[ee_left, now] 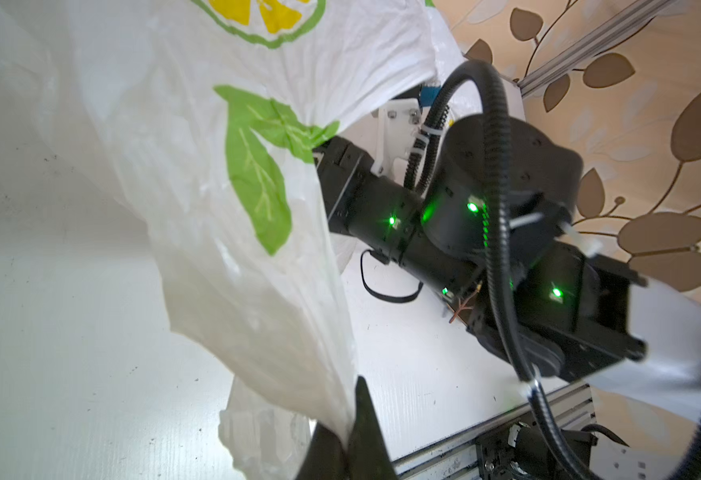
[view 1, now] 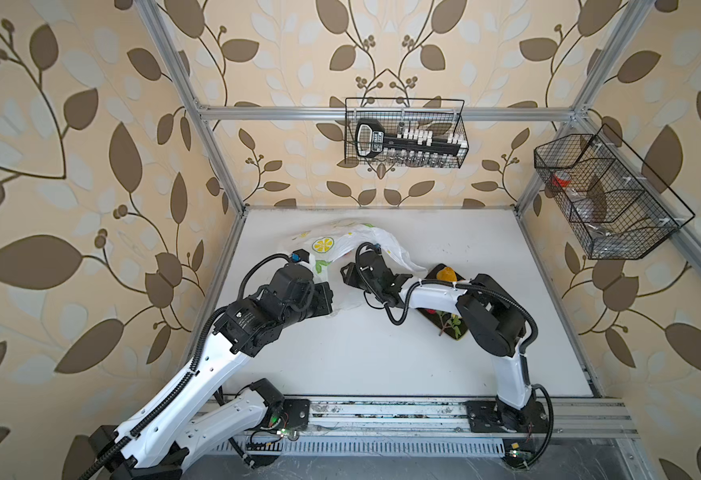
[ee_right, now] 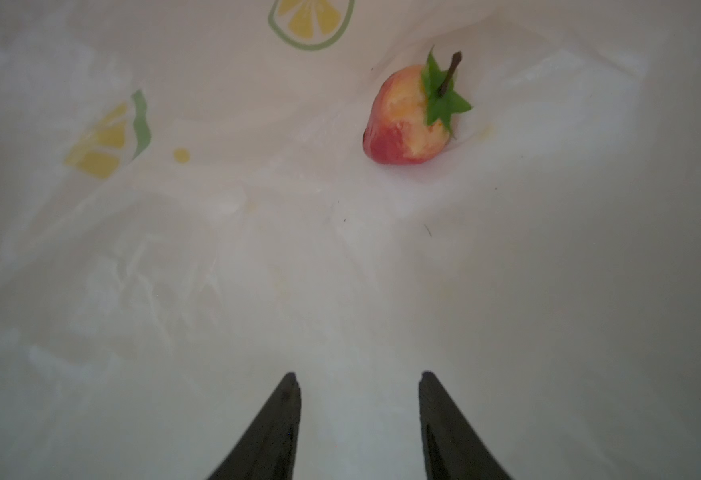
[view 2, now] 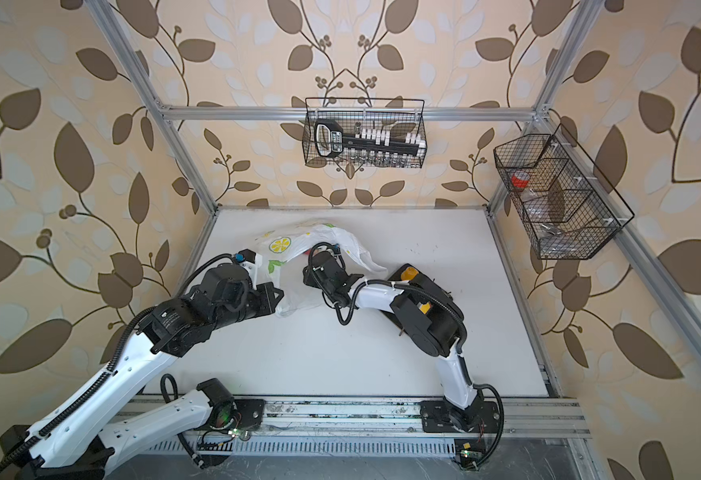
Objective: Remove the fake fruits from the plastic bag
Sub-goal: 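Grasp the last strawberry deep inside the bag with the right gripper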
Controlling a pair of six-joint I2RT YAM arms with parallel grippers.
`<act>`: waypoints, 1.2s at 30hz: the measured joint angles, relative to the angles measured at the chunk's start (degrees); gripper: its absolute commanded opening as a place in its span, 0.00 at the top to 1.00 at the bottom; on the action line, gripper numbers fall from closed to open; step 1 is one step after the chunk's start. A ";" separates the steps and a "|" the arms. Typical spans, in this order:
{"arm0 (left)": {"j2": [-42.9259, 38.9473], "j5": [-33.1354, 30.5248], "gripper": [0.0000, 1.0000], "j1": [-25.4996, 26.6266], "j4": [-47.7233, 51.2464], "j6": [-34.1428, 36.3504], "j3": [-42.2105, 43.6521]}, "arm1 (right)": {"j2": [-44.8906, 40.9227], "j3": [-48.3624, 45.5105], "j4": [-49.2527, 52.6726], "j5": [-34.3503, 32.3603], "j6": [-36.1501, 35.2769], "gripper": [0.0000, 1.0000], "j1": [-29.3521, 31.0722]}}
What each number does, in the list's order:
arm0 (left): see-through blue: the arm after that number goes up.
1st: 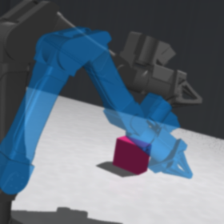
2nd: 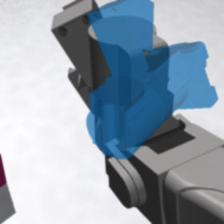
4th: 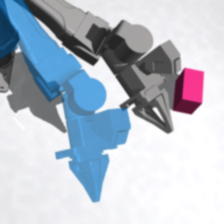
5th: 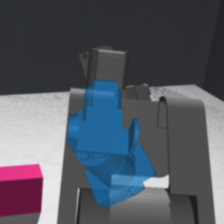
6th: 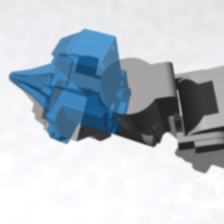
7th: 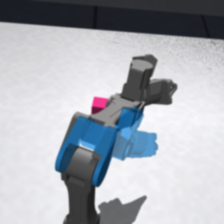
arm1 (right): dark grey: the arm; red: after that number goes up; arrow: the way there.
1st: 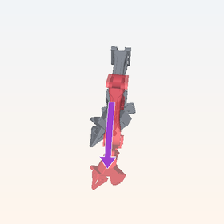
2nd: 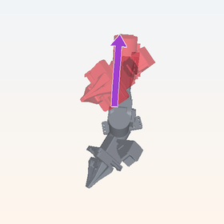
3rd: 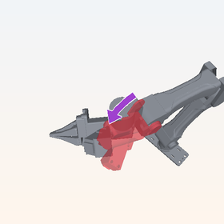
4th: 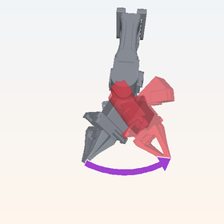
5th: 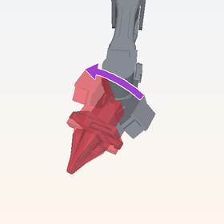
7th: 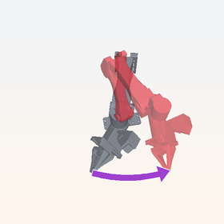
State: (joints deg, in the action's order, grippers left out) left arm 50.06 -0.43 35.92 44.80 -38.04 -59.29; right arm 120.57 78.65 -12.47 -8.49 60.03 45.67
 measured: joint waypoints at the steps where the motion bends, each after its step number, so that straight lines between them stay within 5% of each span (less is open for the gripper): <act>1: -0.02 0.50 1.00 0.00 0.17 0.46 0.00 | 1.38 1.40 -0.15 -0.31 2.34 0.45 -0.52; 12: 1.05 6.62 1.00 0.00 1.38 3.78 -1.95 | 13.22 14.91 0.11 -3.48 18.45 0.35 -2.67; 26: 3.87 11.39 1.00 0.00 1.77 6.51 -4.94 | 25.44 32.37 3.80 -3.15 21.99 0.32 -2.99; 36: 4.90 14.27 1.00 0.00 2.43 7.63 -6.01 | 27.61 35.26 4.50 -0.92 19.87 0.55 -2.54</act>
State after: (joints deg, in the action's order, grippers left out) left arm 54.96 13.85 35.92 47.22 -30.41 -65.30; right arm 148.18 113.91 -7.97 -9.41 79.90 43.13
